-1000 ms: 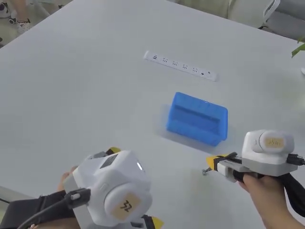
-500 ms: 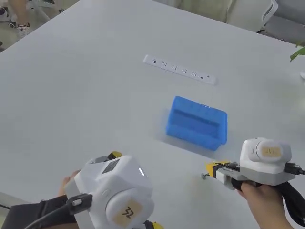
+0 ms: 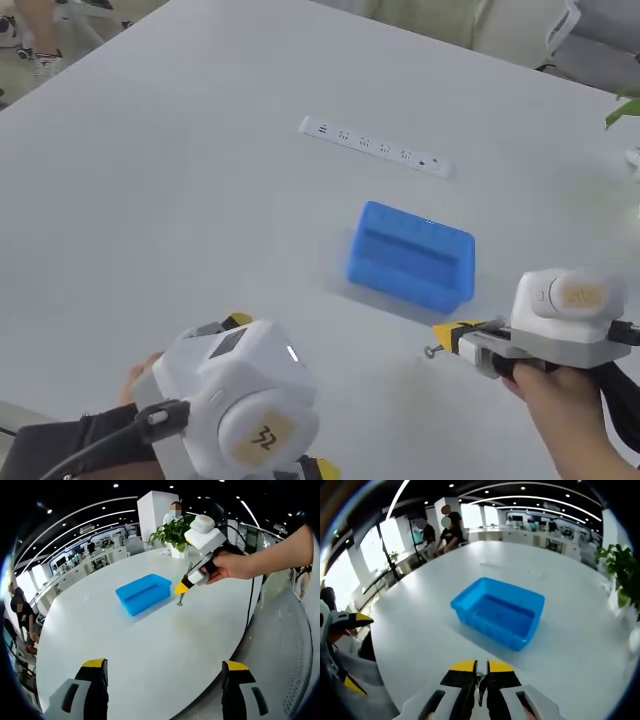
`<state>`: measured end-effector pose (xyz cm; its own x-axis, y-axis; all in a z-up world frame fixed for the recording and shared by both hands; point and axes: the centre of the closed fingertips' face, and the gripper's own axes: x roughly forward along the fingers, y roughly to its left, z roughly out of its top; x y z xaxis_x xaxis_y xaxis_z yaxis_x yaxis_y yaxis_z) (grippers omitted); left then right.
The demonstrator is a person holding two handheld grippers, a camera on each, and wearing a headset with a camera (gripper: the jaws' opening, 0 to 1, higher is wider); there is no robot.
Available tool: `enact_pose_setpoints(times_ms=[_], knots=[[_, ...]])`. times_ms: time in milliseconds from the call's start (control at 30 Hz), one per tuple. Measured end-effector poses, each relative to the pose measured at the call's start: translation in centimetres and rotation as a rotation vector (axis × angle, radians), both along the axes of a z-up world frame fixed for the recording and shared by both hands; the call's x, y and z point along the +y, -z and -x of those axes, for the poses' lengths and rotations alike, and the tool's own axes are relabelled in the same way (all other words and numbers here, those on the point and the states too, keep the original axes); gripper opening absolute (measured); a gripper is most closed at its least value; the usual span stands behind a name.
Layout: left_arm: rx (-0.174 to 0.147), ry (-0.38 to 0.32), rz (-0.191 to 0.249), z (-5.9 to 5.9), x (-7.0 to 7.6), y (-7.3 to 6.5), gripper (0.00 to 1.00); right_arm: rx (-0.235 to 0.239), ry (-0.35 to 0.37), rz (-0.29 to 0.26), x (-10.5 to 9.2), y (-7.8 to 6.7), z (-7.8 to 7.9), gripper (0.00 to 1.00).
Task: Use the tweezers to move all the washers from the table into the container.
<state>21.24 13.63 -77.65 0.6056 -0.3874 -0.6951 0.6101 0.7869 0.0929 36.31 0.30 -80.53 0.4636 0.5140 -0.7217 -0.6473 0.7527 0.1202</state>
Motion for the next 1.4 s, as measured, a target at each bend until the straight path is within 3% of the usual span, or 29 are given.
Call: enact_pose_setpoints(times_ms=[233,600,1000,1100,1200,1267,1400], knots=[[0.002,0.016,0.004,0.2,-0.5,0.0,0.96,-0.047,0.009,-0.032,0.4,-2.5,-1.3,0.03],[0.003,0.01,0.005,0.3,-0.3,0.0,0.96,-0.101,0.003,-0.056,1.2,-5.0,-2.8,0.03],[0.002,0.007,-0.008,0.2,0.0,0.0,0.95,-0.129,0.005,-0.062,1.7,-5.8,-4.9,0.03],[0.002,0.004,-0.01,0.1,0.1,0.0,0.95,-0.139,0.014,-0.059,1.7,-5.9,-6.2,0.03],[0.006,0.007,-0.022,0.0,0.2,0.1,0.95,-0.137,0.034,-0.065,1.7,-5.6,-7.0,0.03],[0.004,0.006,-0.028,0.0,0.3,0.1,0.95,-0.132,0.044,-0.065,1.6,-5.2,-8.3,0.03],[-0.001,-0.006,-0.026,-0.3,0.5,0.0,0.94,-0.118,0.044,-0.025,1.4,-4.1,-8.1,0.03]])
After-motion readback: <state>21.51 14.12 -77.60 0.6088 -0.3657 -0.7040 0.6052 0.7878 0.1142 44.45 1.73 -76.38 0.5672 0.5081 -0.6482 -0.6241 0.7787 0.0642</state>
